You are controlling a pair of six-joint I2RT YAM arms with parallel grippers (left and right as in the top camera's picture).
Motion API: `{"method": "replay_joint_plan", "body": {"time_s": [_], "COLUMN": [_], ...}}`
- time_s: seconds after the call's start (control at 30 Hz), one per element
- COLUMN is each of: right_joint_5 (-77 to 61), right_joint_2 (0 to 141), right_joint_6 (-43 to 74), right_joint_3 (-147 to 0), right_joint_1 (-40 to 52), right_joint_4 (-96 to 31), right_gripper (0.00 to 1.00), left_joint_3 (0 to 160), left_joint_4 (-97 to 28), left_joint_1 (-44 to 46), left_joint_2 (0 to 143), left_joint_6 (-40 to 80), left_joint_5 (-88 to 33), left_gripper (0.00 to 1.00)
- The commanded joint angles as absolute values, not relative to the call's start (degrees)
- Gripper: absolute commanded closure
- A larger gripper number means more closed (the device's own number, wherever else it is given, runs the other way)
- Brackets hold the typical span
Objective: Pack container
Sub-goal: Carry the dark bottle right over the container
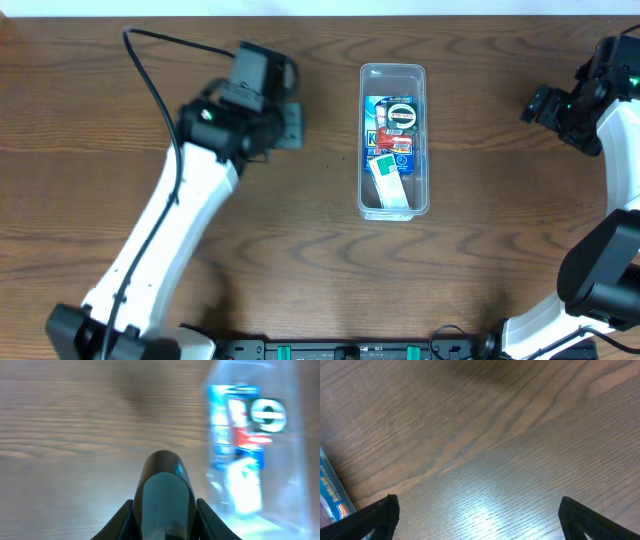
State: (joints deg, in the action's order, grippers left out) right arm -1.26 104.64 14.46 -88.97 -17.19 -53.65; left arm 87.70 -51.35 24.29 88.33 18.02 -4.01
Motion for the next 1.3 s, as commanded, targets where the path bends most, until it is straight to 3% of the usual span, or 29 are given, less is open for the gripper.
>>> {"method": "replay_joint_plan", "body": {"time_s": [0.0, 0.57, 1.27], "right_joint_5": [-0.9, -0.9, -0.9], "right_joint_2": [104.7, 104.7, 104.7], "right_joint_6": [14.7, 14.7, 14.7], "right_joint_3": [-88.8, -88.8, -88.8], "right_joint_1": [-17.2, -17.2, -17.2], "right_joint_4": [-53.6, -53.6, -53.6], "right_gripper": [0.01, 0.01, 0.01], "left_joint_3": [88.3, 88.3, 88.3], "left_joint_4": [-51.4, -41.5, -32.2], "left_joint_1": [29.0, 44.3, 47.0], "left_joint_2": [87.1, 93.1, 106.5], "left_joint_6": [25.1, 31.7, 36.1], "left_joint_5": [-3.8, -3.8, -3.4], "left_gripper": [0.71, 0.71, 0.70]}}
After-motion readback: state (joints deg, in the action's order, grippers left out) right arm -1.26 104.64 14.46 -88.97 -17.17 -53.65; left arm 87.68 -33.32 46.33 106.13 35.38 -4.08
